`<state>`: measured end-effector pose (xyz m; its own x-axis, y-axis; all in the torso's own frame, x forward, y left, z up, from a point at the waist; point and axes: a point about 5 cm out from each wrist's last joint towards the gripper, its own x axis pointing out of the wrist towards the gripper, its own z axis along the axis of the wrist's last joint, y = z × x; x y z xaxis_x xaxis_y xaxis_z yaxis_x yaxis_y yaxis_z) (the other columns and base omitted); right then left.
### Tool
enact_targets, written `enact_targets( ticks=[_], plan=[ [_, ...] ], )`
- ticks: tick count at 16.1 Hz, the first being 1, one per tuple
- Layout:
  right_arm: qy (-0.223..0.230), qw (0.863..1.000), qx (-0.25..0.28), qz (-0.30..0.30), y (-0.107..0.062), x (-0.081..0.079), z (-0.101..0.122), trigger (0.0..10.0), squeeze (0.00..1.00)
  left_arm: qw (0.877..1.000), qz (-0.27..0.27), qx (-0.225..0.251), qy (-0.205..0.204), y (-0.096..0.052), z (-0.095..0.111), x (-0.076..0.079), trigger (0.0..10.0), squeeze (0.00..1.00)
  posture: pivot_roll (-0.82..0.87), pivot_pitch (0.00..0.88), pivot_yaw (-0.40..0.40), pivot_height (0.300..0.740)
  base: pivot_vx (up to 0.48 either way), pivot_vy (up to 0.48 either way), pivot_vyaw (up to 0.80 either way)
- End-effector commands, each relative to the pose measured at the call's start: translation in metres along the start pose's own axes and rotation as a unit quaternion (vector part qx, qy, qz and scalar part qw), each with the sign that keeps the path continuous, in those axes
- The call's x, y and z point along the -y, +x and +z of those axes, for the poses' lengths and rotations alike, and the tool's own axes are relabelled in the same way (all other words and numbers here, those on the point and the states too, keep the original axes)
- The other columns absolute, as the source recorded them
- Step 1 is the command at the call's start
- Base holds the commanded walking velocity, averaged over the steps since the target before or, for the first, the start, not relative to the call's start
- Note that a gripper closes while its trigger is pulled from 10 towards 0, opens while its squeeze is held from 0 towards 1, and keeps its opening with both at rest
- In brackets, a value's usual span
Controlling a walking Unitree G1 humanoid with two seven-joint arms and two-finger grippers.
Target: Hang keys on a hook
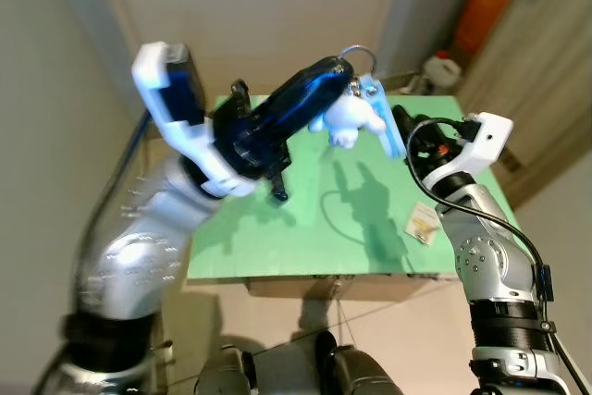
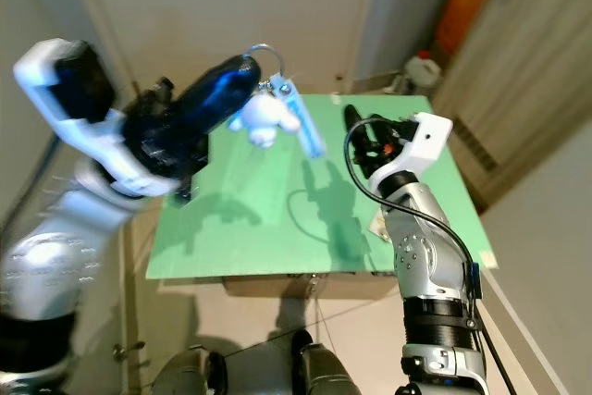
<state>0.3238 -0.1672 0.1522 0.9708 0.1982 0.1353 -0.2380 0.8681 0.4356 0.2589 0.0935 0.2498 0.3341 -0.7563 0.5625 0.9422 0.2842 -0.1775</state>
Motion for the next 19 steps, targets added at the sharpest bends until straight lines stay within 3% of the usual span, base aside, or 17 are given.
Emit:
enact_targets(
  ticks=[1, 2, 4, 6, 10, 19],
  plan=[
    [-0.005, 1.0, -0.009, -0.022, -0.007, 0.005, -0.008, 10.0, 0.0, 0.997, 0.074, -0.029, -0.002, -0.008, -0.02, -0.013, 10.0, 0.0, 0.07, 0.117, -0.017, 0.74, 0.0, 0.0, -0.8],
    [-0.004, 1.0, -0.016, -0.019, -0.011, 0.003, -0.013, 10.0, 0.0, 0.993, 0.112, -0.032, -0.011, -0.015, -0.031, -0.018, 10.0, 0.0, 0.06, 0.116, -0.016, 0.74, 0.0, 0.0, -0.8],
    [0.002, 0.999, -0.032, -0.008, -0.024, -0.007, -0.029, 10.0, 0.0, 0.972, 0.223, -0.045, -0.057, -0.039, -0.064, -0.026, 10.0, 0.0, 0.06, 0.119, -0.019, 0.74, 0.0, 0.0, -0.8],
    [0.019, 0.999, -0.032, 0.01, -0.031, -0.016, -0.034, 10.0, 0.0, 0.962, 0.259, -0.051, -0.067, -0.049, -0.077, -0.025, 10.0, 0.0, 0.05, 0.12, -0.02, 0.74, 0.0, 0.0, -0.8],
    [0.041, 0.997, -0.003, 0.063, -0.031, -0.039, -0.03, 10.0, 0.0, 0.97, 0.232, -0.039, -0.069, -0.036, -0.082, -0.016, 10.0, 0.0, 0.05, 0.116, -0.021, 0.74, 0.0, -0.299, -0.6],
    [0.004, 1.0, -0.025, -0.008, -0.027, -0.022, -0.037, 10.0, 0.0, 0.98, 0.178, -0.055, -0.064, -0.024, -0.087, -0.012, 10.0, 0.0, 0.04, 0.101, -0.018, 0.74, 0.0, -0.469, -0.09]
  ],
)
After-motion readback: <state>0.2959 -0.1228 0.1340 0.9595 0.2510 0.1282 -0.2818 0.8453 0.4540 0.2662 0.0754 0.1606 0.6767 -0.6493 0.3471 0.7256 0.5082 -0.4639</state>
